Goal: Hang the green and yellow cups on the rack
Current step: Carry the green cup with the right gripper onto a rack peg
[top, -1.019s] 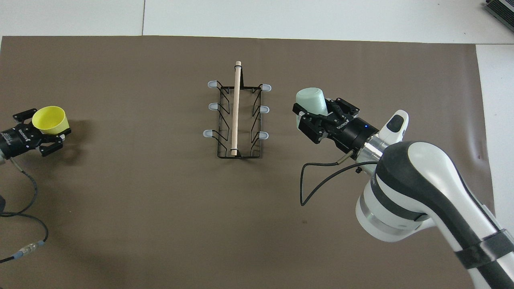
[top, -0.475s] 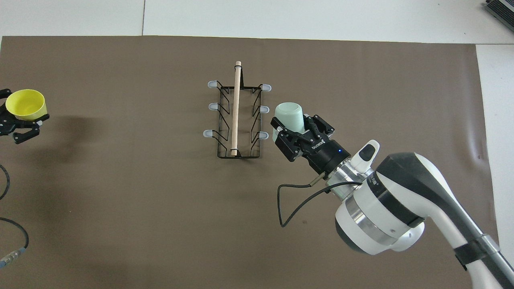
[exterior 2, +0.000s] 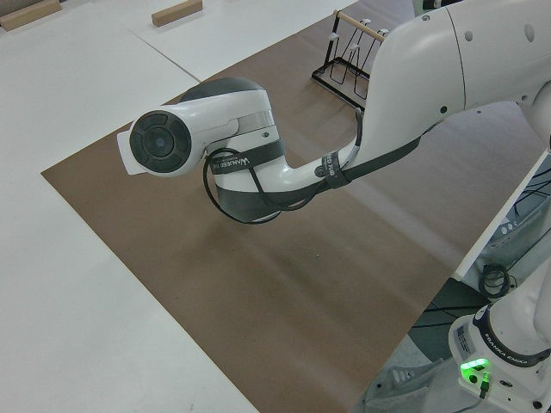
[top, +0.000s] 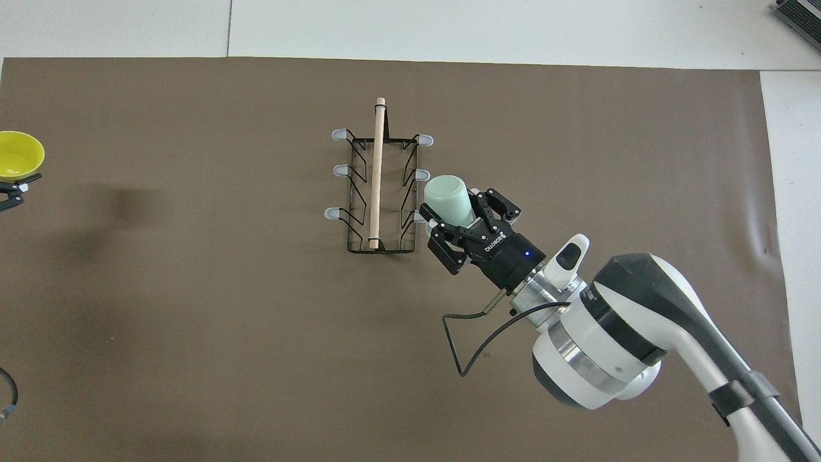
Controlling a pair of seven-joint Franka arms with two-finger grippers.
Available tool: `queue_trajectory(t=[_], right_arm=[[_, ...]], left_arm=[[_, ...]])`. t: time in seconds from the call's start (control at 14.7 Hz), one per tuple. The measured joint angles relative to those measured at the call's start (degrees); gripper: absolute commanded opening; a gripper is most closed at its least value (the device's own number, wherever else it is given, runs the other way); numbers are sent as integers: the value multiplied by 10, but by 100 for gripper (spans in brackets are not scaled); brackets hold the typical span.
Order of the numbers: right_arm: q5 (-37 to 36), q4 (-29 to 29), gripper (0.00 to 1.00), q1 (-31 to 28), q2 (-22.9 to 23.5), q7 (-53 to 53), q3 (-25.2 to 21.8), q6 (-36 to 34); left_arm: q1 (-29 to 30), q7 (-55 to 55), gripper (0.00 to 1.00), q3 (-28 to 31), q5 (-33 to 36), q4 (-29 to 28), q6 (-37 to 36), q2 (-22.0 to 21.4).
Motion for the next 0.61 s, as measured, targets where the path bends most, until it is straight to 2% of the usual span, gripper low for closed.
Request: queue_trajectory(t=[0.34,0.61], right_arm=[[13,-1,0,0,18,-76,0,-41],[36,2,0,16,34,-117,0,-63]], left_arm=[[-9,0,0,-32,123,2,38,-42],[-11,-1,0,-77,280,2,55,-73]])
